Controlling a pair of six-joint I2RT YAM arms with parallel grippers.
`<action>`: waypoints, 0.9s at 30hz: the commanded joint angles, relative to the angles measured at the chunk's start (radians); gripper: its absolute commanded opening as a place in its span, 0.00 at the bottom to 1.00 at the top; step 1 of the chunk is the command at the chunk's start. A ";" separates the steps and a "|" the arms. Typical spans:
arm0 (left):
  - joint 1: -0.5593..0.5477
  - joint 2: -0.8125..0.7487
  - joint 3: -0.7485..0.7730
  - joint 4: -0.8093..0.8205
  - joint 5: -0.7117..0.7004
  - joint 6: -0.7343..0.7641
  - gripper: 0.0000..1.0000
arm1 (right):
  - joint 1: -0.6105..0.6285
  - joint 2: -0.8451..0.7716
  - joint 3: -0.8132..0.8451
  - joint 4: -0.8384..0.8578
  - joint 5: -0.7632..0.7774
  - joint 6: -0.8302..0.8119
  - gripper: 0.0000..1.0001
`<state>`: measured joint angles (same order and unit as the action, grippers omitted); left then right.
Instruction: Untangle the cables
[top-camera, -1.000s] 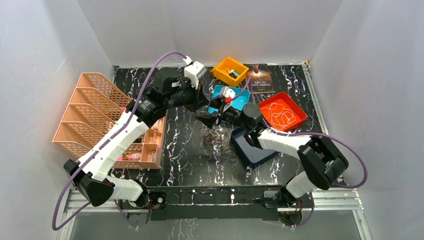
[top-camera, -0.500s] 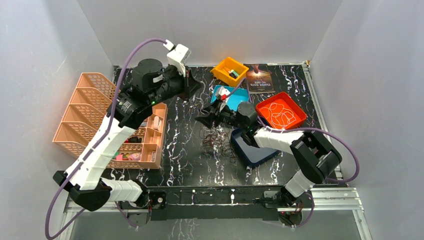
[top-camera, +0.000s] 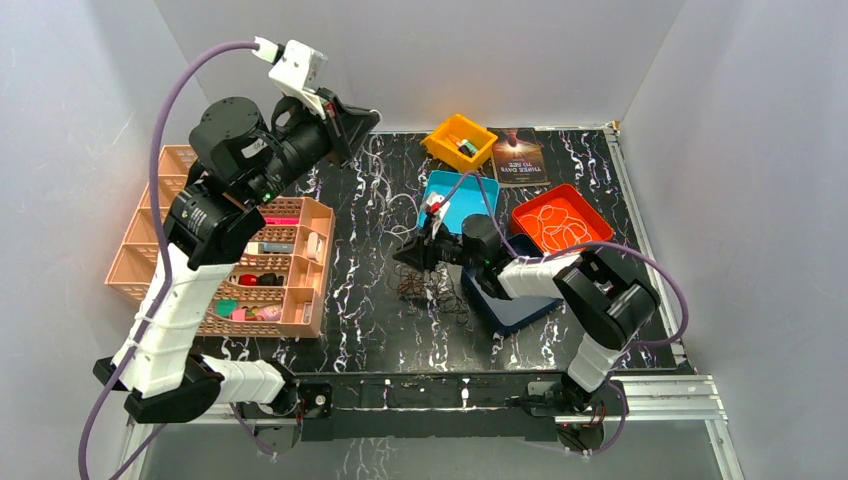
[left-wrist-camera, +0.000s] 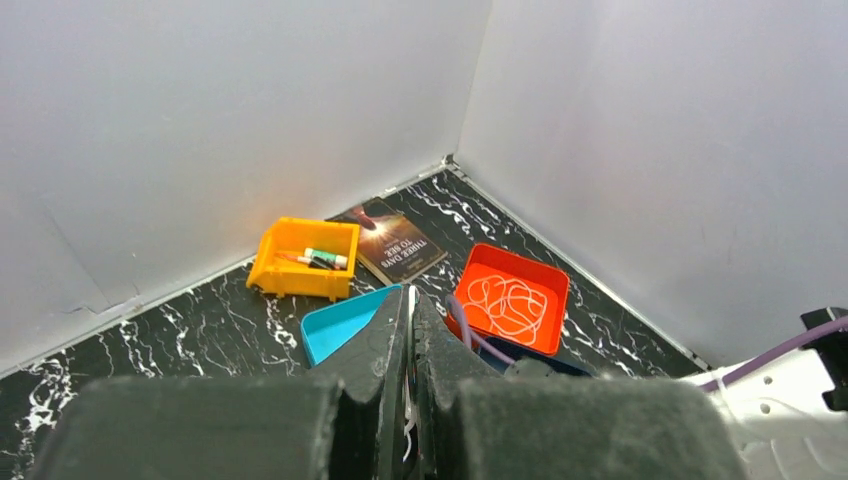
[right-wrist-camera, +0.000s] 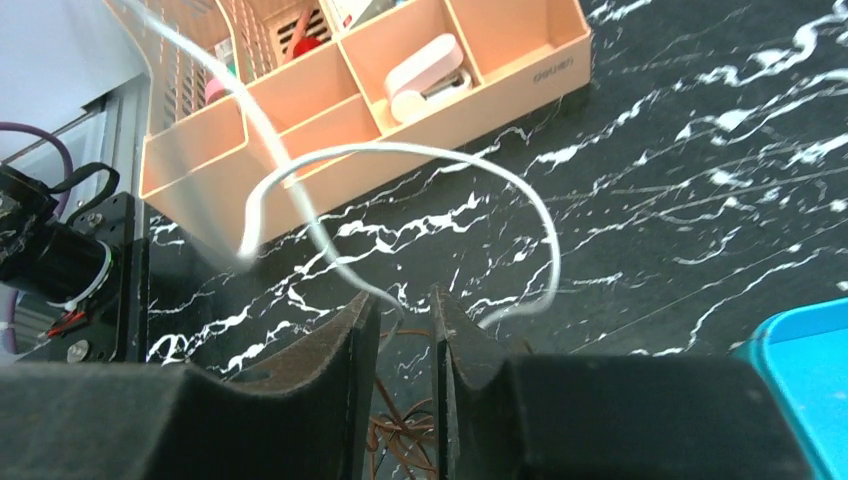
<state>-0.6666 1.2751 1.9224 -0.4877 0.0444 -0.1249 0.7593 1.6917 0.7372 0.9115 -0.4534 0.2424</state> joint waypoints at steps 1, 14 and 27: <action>0.001 0.005 0.065 0.027 -0.062 0.028 0.00 | 0.017 0.028 -0.023 0.053 -0.022 0.029 0.32; 0.000 0.060 0.187 0.076 -0.104 0.087 0.00 | 0.056 0.106 -0.088 0.051 0.012 0.029 0.31; 0.000 0.070 0.134 0.063 -0.125 0.102 0.00 | 0.064 -0.246 -0.101 -0.143 0.075 -0.039 0.58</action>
<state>-0.6666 1.3586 2.0815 -0.4438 -0.0582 -0.0360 0.8204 1.6054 0.6277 0.8047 -0.4103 0.2489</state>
